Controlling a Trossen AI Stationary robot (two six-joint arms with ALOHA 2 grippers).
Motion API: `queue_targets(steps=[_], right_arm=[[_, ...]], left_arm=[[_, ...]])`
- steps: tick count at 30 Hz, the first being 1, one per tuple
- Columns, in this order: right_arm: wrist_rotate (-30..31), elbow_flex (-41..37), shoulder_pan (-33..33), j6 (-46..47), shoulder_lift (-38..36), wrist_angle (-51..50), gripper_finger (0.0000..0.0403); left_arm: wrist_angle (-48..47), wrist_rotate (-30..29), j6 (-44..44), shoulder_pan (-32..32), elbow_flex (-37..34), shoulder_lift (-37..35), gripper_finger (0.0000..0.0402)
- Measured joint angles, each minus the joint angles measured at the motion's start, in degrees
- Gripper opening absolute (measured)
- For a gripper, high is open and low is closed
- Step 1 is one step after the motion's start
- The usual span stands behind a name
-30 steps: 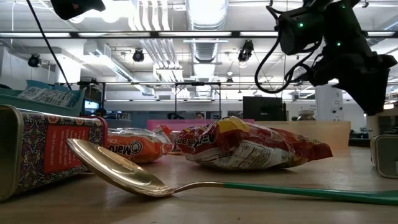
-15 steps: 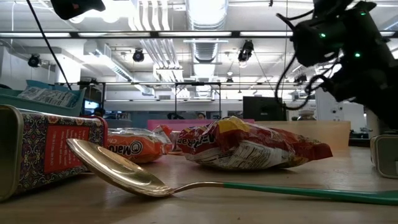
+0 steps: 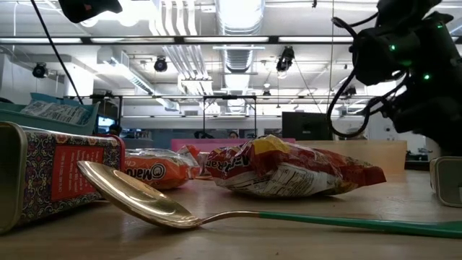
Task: Pick & Place Food Item
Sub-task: Put the black spoon into the pink bin
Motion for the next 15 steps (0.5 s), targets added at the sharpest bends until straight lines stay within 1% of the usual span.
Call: queue_targets(steps=[3,8,15], right_arm=[[-0.1,-2.2,0.0,1.3,-0.4,1.9,0.0276],[-2.8,-5.3,0.0,1.8,-1.3,4.4,0.0276],[-2.9,-6.2,0.0,1.4,-2.0,6.8,0.0273]], left_arm=[[0.0,0.0,0.0,0.0,0.0,0.0,0.0201],[0.0,0.0,0.0,0.0,0.0,0.0,0.0201],[0.0,0.0,0.0,0.0,0.0,0.0,0.0201]])
